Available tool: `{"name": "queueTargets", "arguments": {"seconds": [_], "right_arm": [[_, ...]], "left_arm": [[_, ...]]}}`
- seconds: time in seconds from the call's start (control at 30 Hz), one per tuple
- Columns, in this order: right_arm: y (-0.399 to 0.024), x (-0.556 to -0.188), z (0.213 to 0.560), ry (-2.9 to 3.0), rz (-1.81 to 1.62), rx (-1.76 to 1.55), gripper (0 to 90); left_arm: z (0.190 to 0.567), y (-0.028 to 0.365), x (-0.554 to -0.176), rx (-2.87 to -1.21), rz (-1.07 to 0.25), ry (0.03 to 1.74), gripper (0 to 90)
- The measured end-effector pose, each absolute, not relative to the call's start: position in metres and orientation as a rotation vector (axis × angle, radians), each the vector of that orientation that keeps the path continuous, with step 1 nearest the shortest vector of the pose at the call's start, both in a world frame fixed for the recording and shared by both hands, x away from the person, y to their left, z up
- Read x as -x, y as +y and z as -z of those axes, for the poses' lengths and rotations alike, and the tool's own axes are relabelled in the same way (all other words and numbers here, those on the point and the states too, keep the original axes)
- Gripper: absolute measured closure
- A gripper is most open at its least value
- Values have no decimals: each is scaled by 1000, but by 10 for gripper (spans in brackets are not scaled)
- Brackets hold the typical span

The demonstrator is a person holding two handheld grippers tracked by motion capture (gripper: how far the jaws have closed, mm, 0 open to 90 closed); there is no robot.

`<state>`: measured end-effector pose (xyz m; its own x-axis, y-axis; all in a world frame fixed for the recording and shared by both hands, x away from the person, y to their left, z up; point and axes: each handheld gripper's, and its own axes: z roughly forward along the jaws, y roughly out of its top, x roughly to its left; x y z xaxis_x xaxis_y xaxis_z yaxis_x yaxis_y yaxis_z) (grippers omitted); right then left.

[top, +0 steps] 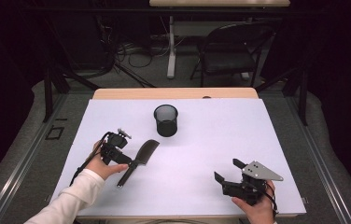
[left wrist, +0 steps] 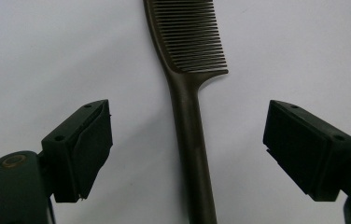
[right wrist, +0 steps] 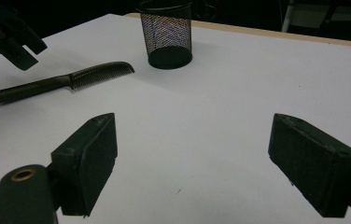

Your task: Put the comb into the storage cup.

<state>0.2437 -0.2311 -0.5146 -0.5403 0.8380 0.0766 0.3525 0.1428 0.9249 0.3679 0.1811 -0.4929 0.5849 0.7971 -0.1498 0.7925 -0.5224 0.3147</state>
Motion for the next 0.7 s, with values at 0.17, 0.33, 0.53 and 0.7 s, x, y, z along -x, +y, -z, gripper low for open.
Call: {"name": "queueTargets", "arguments": {"seconds": [0.17, 0.33, 0.53, 0.7], "right_arm": [[-231, -244, 515, 1966, -1385, -1140, 155], [-230, -244, 516, 1969, -1381, -1135, 155], [-230, -245, 516, 1968, -1383, -1135, 155], [-230, -244, 516, 1980, -1374, -1139, 155]], "left_arm": [[499, 178, -370, -2482, -3, 1301, 189], [504, 175, -372, -2506, 6, 1301, 213], [508, 171, -374, -2520, 9, 1306, 227], [513, 170, -376, -2519, 35, 1314, 226]]}}
